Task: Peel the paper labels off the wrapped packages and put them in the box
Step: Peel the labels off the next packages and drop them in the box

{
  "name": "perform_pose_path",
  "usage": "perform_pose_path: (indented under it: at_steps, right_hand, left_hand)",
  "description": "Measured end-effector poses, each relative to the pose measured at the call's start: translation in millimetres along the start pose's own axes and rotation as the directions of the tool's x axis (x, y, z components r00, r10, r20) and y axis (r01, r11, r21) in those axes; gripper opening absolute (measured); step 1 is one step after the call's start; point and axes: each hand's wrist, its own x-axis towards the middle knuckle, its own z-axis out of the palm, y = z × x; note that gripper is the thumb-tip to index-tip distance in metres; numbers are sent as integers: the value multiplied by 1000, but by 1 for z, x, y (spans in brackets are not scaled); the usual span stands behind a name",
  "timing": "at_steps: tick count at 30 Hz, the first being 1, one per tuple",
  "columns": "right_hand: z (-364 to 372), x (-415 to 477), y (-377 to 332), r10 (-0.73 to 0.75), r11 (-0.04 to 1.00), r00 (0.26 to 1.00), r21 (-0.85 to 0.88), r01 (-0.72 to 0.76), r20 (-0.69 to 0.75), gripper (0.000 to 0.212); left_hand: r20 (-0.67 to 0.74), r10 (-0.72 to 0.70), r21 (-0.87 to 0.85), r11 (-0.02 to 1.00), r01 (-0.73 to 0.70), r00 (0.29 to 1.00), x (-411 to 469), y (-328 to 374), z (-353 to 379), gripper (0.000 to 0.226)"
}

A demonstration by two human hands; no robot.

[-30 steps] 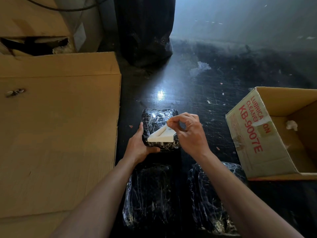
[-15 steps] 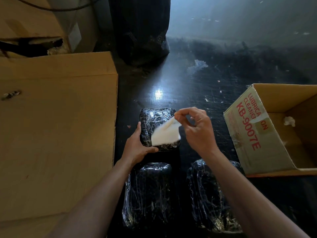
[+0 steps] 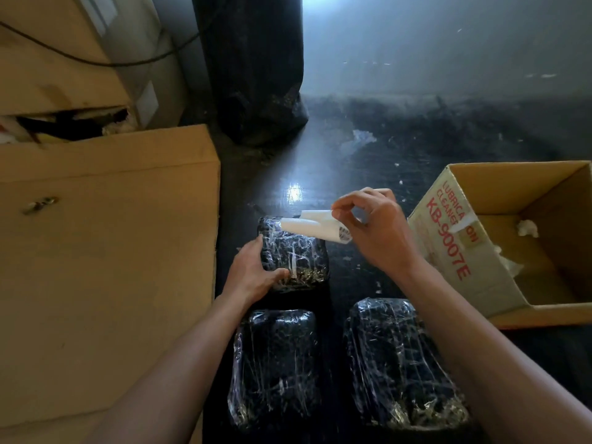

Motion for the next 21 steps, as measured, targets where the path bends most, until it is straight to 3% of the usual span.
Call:
perform_pose_path:
  at_steps: [6, 13, 21]
  right_hand:
    - [-45, -7, 19, -27, 992, 999, -125, 29, 21, 9]
    - [-142, -20, 43, -37, 966, 999, -254, 38, 9, 8]
    - [-248, -47, 95, 61, 946, 996, -313, -79, -68, 22]
  left_hand:
    - [-3, 164, 206, 965, -159, 987, -15, 62, -37, 71]
    - [73, 272, 366, 888, -279, 960, -25, 174, -37, 65]
    - [100, 390, 391, 830, -396, 915, -38, 288, 33, 59]
